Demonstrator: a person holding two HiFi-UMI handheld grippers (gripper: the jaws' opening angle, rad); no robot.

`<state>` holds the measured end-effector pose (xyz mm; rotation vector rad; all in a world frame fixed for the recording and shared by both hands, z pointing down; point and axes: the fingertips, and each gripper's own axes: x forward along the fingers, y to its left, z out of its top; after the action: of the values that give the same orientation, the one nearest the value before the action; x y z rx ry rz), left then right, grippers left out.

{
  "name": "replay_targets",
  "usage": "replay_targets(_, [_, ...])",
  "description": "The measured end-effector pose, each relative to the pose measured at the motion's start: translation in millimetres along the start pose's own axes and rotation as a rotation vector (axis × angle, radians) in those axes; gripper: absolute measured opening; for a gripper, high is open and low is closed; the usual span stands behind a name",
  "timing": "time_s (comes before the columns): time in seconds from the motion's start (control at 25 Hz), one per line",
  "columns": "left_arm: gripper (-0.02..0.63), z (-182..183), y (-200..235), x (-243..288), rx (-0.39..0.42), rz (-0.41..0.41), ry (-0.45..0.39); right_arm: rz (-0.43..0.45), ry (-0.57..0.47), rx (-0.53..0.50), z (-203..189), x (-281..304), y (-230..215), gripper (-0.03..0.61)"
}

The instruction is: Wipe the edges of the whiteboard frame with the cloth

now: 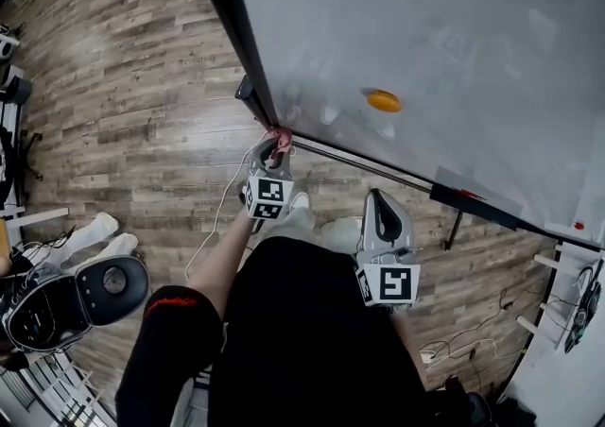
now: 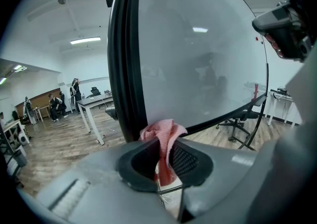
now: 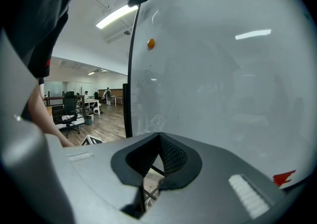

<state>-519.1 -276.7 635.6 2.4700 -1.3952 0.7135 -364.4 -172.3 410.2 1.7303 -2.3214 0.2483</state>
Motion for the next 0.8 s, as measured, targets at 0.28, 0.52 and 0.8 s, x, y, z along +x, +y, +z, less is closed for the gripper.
replay_targets(0.28, [0.048, -1.8, -3.9, 5.6, -0.002, -0.011, 0.011, -0.027, 0.006, 0.014, -5.3, -2.6, -10.1, 0.002])
replay_targets(0.52, [0.048, -0.6, -6.8, 7.4, 0.006, -0.028, 0.019, -0.051, 0.006, 0.026, -8.2, -4.1, -13.0, 0.002])
replay_targets(0.8, [0.048, -0.5, -9.8, 9.5, 0.020, -0.033, 0.024, -0.073, 0.008, 0.043, -13.0, -8.6, -16.3, 0.002])
